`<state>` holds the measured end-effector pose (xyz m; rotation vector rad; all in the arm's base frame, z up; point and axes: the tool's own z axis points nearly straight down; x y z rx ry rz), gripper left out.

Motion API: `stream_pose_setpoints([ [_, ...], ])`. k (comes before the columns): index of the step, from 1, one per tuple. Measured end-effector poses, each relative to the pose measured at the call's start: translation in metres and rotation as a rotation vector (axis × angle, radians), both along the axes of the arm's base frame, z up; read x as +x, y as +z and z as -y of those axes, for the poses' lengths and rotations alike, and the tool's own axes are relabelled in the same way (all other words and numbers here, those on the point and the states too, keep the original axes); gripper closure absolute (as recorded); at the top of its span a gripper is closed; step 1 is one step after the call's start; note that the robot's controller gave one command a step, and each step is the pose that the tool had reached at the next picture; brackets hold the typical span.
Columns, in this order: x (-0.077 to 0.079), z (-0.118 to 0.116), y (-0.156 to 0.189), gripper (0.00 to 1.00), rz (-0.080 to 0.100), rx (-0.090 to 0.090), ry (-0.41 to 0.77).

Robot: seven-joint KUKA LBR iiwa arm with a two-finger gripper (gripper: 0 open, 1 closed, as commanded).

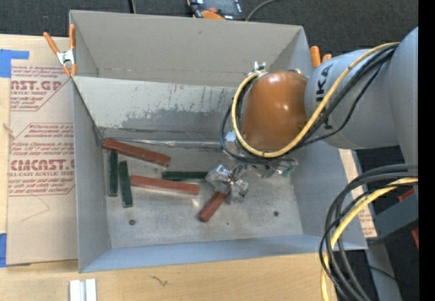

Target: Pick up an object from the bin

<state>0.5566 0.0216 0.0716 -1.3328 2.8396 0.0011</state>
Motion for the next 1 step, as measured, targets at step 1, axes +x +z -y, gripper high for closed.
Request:
stream_pose_setpoints([
  [1, 0.0078, -0.0212, 0.146, 1.0, 0.007, -0.001, 0.129],
])
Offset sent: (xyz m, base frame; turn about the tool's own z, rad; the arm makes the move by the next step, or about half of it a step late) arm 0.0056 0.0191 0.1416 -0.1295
